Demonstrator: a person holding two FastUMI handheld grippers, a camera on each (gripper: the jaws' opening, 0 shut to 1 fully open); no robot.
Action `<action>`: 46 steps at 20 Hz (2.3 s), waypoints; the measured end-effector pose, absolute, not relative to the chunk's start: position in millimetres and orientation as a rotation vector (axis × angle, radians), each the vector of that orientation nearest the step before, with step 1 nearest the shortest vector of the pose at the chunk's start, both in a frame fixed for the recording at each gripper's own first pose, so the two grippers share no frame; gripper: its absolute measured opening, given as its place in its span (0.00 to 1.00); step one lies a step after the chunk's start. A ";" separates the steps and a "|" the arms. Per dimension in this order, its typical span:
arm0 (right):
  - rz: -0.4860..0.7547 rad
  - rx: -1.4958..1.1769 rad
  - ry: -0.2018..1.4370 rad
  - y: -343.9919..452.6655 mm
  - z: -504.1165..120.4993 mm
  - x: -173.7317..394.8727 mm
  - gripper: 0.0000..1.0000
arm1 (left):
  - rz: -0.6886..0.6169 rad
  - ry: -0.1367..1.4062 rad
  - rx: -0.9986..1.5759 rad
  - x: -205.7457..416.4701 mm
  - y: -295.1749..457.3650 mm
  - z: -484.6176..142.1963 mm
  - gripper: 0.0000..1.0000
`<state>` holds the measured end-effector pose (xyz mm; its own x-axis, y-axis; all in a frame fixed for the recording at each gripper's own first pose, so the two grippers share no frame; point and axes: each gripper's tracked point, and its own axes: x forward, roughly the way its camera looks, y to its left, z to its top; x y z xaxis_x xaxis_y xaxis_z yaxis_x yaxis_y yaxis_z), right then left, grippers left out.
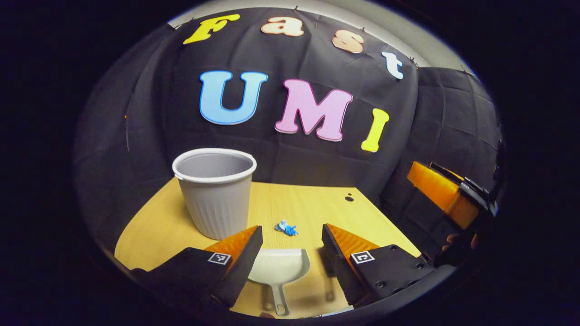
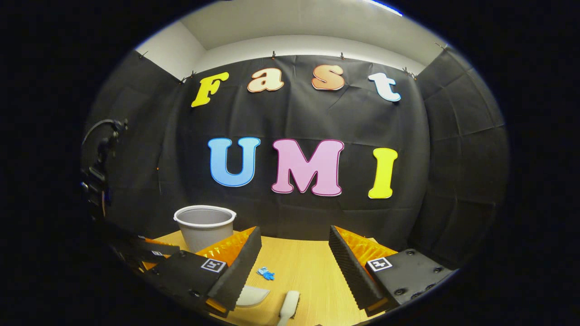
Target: Pick up the small broom and dustpan from the desktop, sweep the trash into the dustpan with the broom, and then empty the trash into the garbage bin.
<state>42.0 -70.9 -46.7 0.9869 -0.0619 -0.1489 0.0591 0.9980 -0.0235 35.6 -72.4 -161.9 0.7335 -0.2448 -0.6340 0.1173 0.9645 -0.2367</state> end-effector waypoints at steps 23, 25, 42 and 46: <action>-0.175 0.010 0.262 -123.1 -70.8 -21.4 0.97 | -0.089 1.622 -0.079 -14.6 -83.1 -363.7 0.73; -0.151 0.035 0.318 -115.5 -85.0 -21.8 0.97 | -0.096 1.658 -0.141 -15.9 -91.1 -366.9 0.52; -0.012 0.243 1.232 -51.6 -285.7 -51.7 0.99 | -0.234 1.588 -0.180 -22.0 -81.1 -366.3 0.30; -0.066 0.158 1.352 -65.4 -334.7 -53.8 0.99 | -0.264 1.572 -0.196 -23.6 -80.0 -365.8 0.30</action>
<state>-53.8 -65.4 -334.7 0.2167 0.0442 -0.9752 0.1385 0.9875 0.0756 -23.6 -80.0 -365.8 -0.0197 -0.2881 -0.9574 0.0402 0.9566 -0.2887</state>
